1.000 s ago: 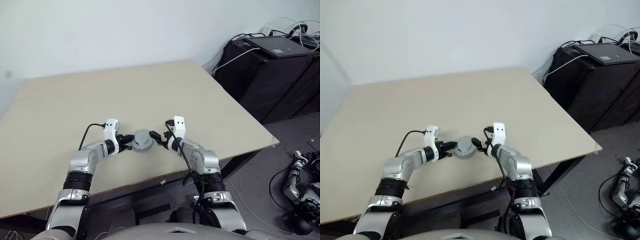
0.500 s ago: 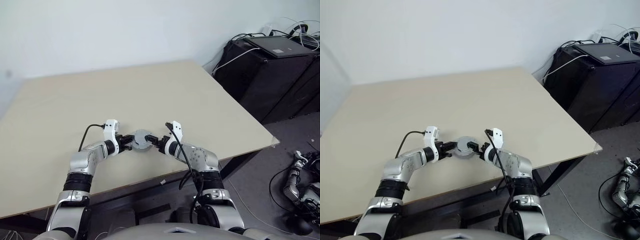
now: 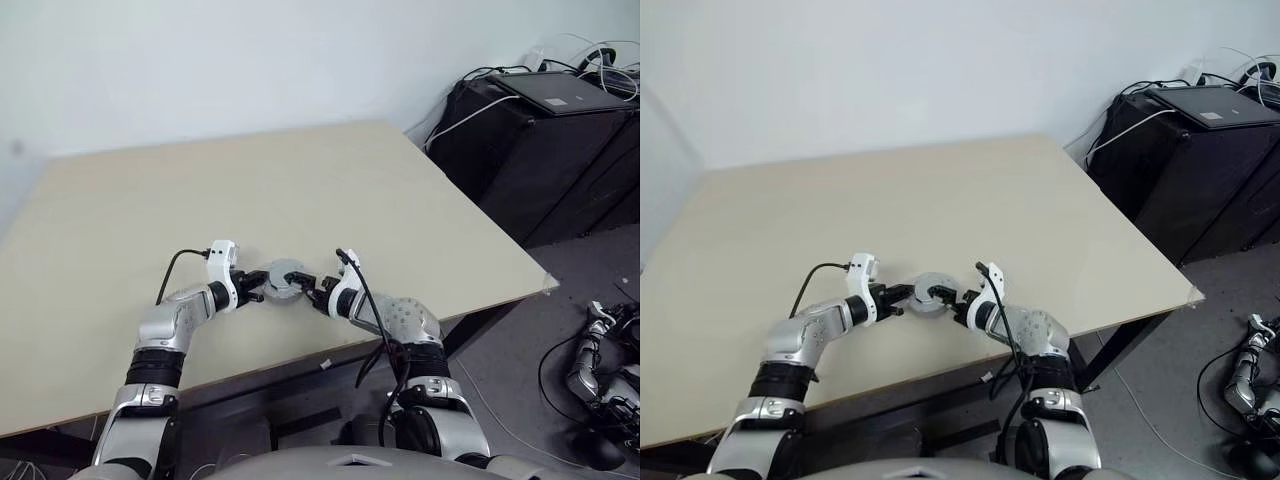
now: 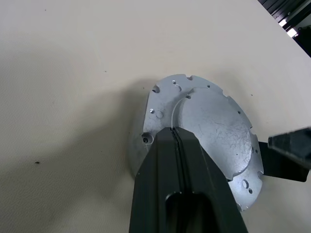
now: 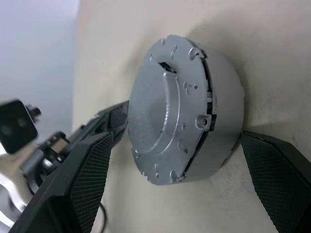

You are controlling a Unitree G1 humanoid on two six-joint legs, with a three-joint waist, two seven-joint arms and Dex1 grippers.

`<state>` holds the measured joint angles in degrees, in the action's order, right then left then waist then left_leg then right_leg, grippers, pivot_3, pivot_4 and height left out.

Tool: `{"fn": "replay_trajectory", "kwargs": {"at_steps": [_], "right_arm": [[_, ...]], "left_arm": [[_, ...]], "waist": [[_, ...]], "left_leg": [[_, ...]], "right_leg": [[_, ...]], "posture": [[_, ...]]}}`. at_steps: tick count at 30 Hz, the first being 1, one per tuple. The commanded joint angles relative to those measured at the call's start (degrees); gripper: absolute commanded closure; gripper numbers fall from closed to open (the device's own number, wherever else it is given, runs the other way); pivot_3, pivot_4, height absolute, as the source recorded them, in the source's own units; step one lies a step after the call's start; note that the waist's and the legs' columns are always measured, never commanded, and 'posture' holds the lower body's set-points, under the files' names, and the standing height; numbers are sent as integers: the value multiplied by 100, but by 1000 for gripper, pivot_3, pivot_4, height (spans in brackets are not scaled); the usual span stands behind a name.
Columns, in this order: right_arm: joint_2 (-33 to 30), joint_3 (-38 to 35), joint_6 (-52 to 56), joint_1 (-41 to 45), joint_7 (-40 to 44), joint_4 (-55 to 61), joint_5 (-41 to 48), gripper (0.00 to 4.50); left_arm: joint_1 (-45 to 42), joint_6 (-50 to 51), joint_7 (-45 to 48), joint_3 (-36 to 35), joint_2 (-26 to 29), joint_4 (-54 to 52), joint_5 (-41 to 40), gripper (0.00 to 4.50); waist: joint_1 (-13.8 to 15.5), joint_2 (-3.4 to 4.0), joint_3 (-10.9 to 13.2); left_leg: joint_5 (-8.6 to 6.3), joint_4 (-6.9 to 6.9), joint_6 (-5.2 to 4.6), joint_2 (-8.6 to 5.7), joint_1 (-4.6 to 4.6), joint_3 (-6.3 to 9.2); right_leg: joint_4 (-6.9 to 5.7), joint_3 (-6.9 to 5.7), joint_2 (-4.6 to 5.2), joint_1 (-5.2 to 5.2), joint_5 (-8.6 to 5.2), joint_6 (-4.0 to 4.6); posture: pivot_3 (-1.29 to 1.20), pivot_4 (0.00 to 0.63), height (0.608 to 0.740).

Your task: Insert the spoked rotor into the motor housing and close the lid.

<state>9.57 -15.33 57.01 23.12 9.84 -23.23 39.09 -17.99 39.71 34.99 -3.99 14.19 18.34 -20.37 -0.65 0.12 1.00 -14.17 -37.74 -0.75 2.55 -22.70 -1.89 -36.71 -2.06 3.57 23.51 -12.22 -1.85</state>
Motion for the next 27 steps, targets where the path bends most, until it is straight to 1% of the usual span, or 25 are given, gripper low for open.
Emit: {"fn": "replay_trajectory", "kwargs": {"at_steps": [1, 7, 12, 18, 23, 27], "right_arm": [[588, -300, -12, 267, -148, -43, 450, 36], [609, -373, -167, 329, -222, -72, 932, 36], [596, -359, -161, 310, -125, 27, 1245, 36], [589, -222, -312, 334, -173, -151, 1159, 36], [587, 127, -253, 366, -307, -387, 837, 36], [622, 205, -23, 345, -1, -120, 1104, 36]], "left_arm": [[49, 149, 83, 197, -111, -80, -45, 4500], [46, 167, 78, 199, -125, -92, -51, 4500], [41, 170, 82, 194, -124, -82, -48, 4500], [54, 184, 62, 181, -132, -110, -52, 4500], [100, 198, 40, 172, -132, -161, -55, 4500], [132, 204, 22, 138, -126, -205, -65, 4500]], "waist": [[0, 0, 0], [-1, 1, 1], [-4, 5, 6], [-9, 6, 6], [-53, 6, 6], [-80, 7, 7]], "left_leg": [[0, 1, 0, 0, 0, 0], [0, 3, 0, 0, -2, 0], [0, 3, 0, 0, -6, 0], [0, 6, 0, 1, -7, 0], [0, 5, 0, 2, -6, 0], [0, 5, 0, 3, -3, 3]], "right_leg": [[0, 0, 0, 0, 0, 0], [2, 0, 0, 2, -1, -1], [2, 0, -1, 6, -1, -2], [2, 0, -2, 8, -3, -3], [0, 1, -3, 8, -3, -3], [0, 1, -4, 6, -3, -3]], "posture": [[0, 0, 740], [0, 0, 740], [0, 0, 740], [0, 0, 740], [0, 0, 740], [0, 0, 740]]}}
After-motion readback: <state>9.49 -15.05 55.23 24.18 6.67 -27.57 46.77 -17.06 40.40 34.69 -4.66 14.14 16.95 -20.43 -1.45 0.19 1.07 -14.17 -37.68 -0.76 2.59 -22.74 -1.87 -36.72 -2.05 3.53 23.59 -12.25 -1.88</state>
